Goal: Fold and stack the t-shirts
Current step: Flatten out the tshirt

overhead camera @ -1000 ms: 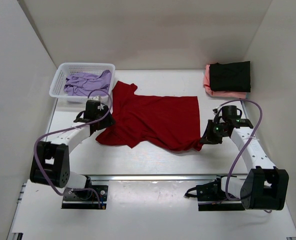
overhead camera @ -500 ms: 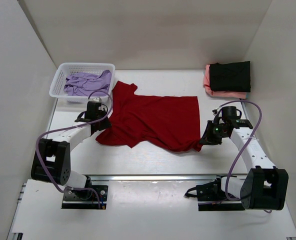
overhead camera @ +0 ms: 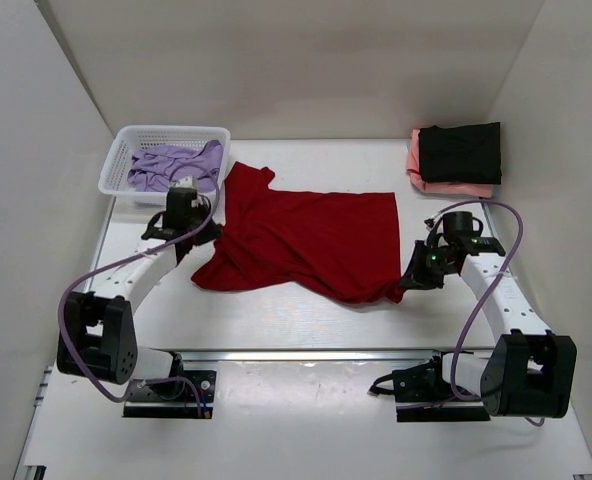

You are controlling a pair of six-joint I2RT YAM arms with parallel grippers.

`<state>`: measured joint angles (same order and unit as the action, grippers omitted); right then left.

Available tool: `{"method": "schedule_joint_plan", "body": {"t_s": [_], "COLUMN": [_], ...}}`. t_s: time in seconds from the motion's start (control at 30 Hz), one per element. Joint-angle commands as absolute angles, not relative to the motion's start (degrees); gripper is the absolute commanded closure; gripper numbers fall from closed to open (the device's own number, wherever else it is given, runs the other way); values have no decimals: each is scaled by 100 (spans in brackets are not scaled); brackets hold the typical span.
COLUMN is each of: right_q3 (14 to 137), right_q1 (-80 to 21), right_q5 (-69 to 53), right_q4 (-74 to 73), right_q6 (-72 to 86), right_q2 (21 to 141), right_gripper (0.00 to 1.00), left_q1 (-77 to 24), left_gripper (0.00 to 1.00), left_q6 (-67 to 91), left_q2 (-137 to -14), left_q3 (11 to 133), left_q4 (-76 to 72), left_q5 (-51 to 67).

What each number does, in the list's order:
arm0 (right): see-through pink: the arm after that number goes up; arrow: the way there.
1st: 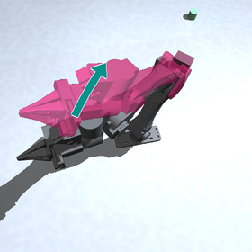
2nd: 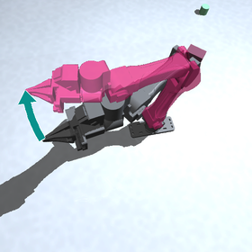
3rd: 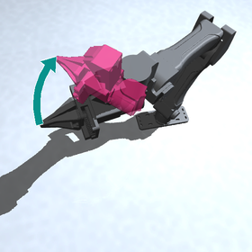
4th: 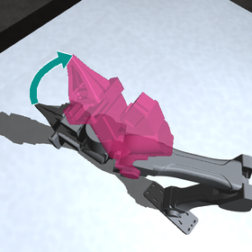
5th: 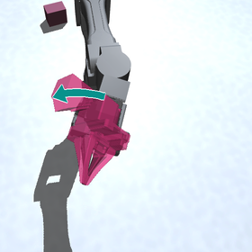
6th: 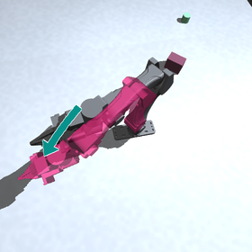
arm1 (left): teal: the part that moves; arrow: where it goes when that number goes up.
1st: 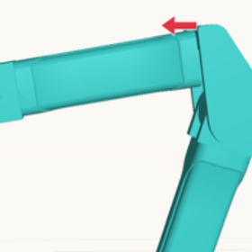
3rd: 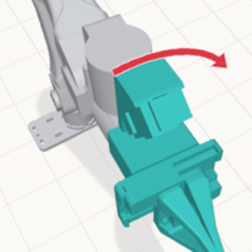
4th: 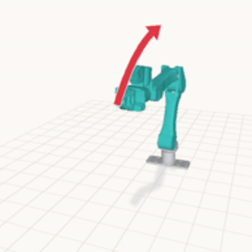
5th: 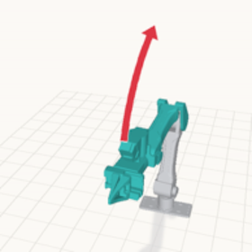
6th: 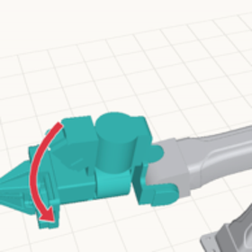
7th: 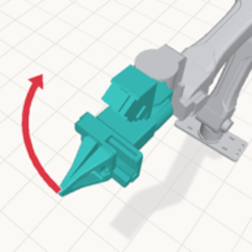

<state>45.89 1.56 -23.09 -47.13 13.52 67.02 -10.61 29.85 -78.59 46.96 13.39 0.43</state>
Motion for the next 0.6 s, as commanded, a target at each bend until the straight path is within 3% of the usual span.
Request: {"method": "schedule_joint_plan", "body": {"t_s": [0.0, 0.23, 0.57], "right_q3": [5184, 7440, 9491], "right_q1": [176, 308, 369], "right_q5": [-2084, -1292, -414], "right_q4": [-4728, -4834, -4492], "right_q6": [1240, 1248, 967], "right_q2": [6723, 6574, 6258], "right_gripper": [100, 100, 100], "left_q1": [-1090, -949, -941], "left_gripper": [100, 100, 100], "left_q6": [3216, 3489, 3208], "left_q2": [-7314, -7356, -7664], "left_q3": [5676, 8223, 10493], "left_q4": [1195, 1081, 765], "left_q5": [193, 114, 150]}}
